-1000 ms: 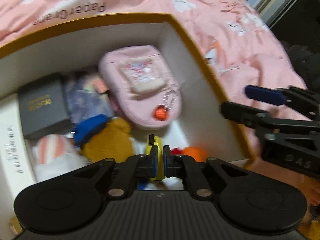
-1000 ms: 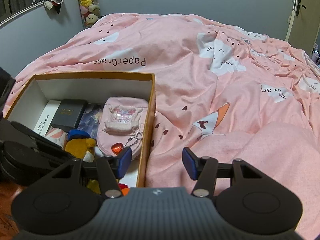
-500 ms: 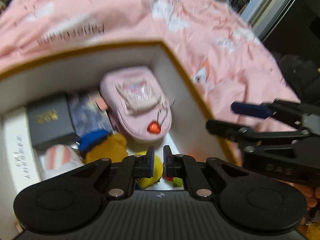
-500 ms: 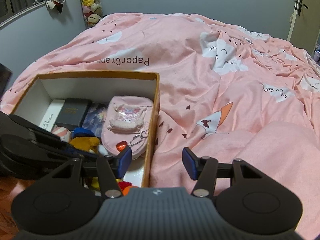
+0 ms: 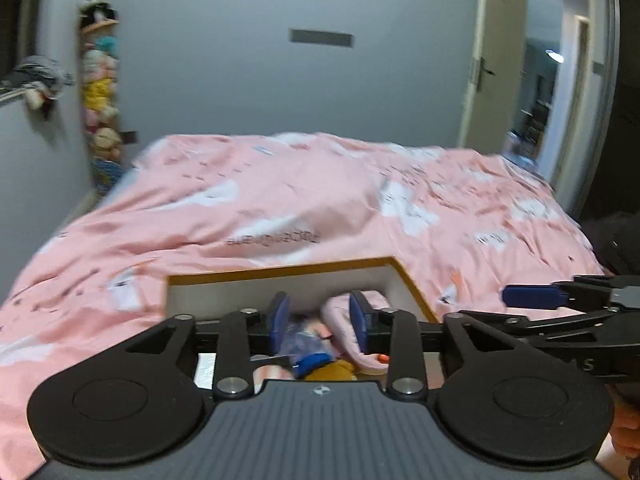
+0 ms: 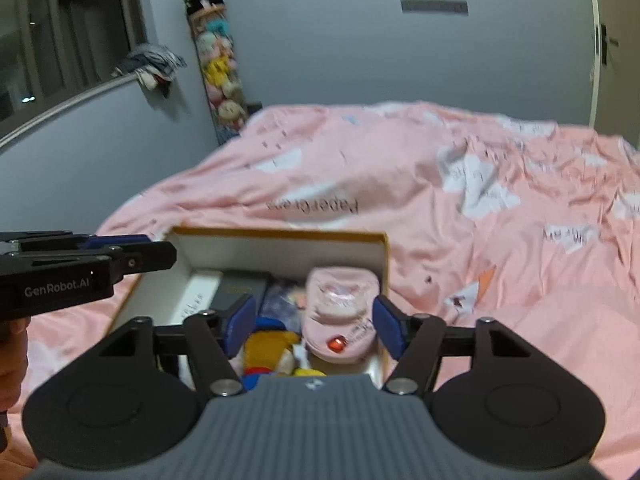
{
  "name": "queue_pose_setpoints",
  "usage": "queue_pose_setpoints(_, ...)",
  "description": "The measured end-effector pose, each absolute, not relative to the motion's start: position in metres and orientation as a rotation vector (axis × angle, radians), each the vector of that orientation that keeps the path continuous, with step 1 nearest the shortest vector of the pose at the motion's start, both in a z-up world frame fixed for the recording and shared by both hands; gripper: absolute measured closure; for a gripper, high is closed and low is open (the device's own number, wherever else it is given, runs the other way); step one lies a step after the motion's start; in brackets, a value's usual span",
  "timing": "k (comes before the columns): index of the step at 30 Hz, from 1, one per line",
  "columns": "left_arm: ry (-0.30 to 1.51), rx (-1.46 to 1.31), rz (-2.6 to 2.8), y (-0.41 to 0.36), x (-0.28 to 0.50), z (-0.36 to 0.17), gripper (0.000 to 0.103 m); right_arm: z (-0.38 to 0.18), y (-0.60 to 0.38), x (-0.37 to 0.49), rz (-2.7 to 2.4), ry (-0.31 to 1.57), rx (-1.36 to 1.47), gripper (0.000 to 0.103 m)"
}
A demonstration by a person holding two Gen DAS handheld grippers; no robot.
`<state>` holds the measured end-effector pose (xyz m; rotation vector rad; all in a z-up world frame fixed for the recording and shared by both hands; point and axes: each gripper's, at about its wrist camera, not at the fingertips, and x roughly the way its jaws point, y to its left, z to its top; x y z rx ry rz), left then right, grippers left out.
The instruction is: Organize objects
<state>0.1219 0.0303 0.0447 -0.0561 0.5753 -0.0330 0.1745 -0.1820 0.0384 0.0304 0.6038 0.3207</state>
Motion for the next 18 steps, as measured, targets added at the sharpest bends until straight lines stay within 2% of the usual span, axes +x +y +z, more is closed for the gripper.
queue_pose_setpoints(8, 0.533, -0.029, 0.082, 0.033, 0.079, 0.034, 0.046, 0.042, -0.16, 0.125, 0.316, 0.503, 0.015, 0.025)
queue_pose_setpoints(10, 0.541, -0.022, 0.105, 0.032, 0.069, 0.029, 0.037, 0.038, -0.157, 0.117, 0.305, 0.485, 0.019, 0.025)
queue_pose_setpoints(15, 0.569, -0.004, 0.155, 0.035, 0.057, 0.014, 0.036, 0.026, -0.15, 0.103, 0.285, 0.461, 0.016, 0.023)
queue_pose_setpoints(18, 0.598, -0.016, 0.158, 0.038, 0.057, 0.002, 0.036, 0.014, -0.146, 0.103, 0.287, 0.484, -0.014, 0.014)
